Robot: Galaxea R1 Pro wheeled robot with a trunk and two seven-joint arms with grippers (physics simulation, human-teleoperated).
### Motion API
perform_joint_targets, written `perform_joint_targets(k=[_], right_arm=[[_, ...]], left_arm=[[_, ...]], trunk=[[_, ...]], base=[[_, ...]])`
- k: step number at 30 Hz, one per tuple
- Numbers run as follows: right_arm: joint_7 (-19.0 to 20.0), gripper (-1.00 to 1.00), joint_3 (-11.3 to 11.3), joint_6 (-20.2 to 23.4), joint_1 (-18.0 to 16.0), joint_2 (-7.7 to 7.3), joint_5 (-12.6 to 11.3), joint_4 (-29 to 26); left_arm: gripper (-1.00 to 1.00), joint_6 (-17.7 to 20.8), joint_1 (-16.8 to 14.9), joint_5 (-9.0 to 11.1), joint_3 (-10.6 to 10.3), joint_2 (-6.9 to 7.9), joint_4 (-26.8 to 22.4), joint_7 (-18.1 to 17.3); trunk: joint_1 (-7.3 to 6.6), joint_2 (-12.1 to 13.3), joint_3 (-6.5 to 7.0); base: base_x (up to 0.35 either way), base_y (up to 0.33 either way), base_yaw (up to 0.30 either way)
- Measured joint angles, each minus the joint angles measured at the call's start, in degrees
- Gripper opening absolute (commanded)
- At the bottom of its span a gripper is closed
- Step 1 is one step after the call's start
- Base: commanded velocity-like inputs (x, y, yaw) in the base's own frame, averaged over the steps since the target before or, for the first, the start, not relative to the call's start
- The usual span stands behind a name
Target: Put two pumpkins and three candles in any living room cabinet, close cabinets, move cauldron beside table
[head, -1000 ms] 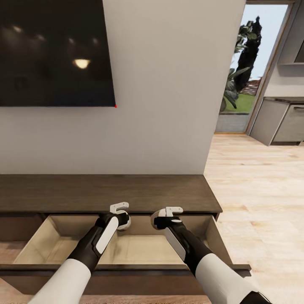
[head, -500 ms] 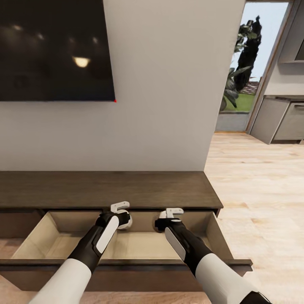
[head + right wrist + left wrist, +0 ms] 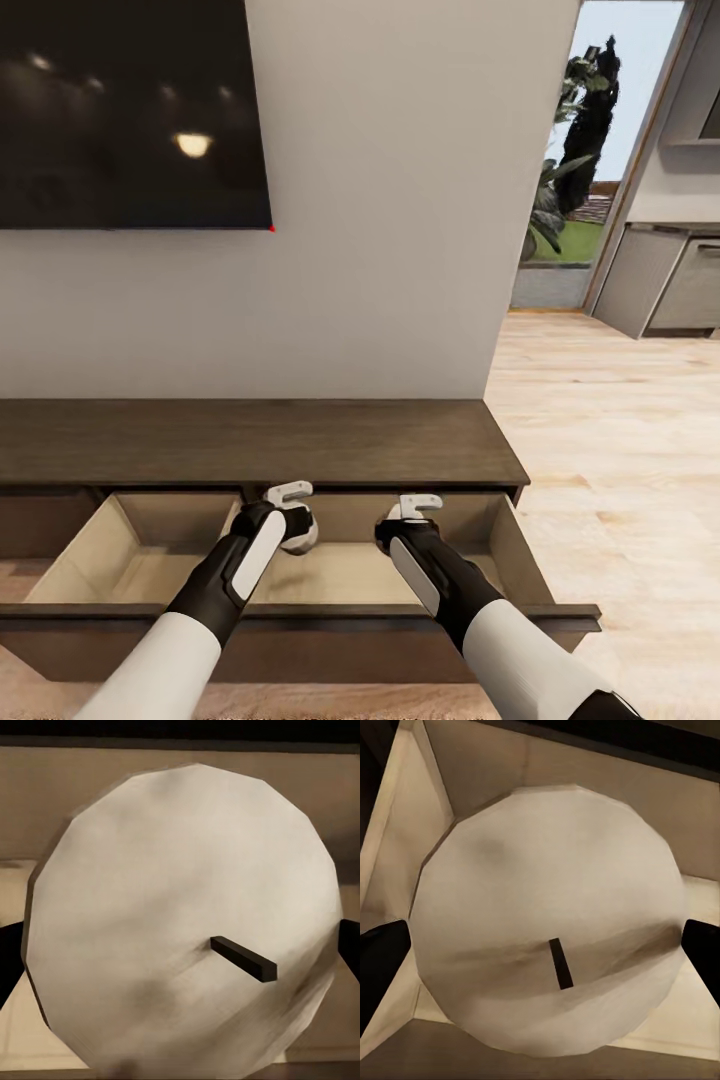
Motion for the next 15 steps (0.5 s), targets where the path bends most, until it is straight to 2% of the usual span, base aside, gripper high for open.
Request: perform_joint_targets(k=[15], right_arm=[[0.01, -1.00, 0.03, -0.02, -0.01, 0.00, 0.00, -0.74]], left_arm=[[-1.00, 0.07, 0.00, -0.07, 0.00, -0.14, 0.30, 0.10]], trunk=[[3.29, -6.02, -2.69]], base=[[0.000, 0.000, 0.000]])
